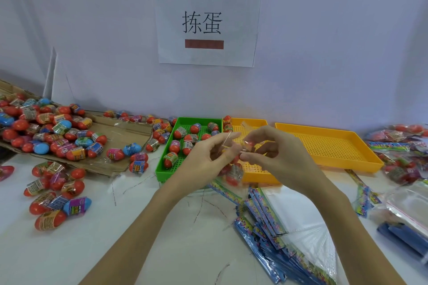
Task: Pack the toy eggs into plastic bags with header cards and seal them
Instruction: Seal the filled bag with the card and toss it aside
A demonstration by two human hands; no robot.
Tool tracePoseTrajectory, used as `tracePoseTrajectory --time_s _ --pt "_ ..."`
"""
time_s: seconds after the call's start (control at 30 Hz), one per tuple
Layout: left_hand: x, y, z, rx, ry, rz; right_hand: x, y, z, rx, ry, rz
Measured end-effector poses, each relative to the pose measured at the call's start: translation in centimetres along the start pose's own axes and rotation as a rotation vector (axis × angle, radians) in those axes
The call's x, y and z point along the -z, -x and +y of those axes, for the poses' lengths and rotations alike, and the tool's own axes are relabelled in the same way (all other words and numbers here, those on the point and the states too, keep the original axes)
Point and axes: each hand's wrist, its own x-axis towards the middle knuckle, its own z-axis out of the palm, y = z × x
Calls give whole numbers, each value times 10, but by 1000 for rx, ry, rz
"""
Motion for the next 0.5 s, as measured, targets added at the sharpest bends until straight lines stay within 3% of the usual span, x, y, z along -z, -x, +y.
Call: tracePoseTrajectory --time_s 0.13,0.5 --pt "6 1 0 52 131 -124 4 1 -2 -37 0 20" --pt "1 -3 -4 19 -20 -39 7 4 -12 57 264 92"
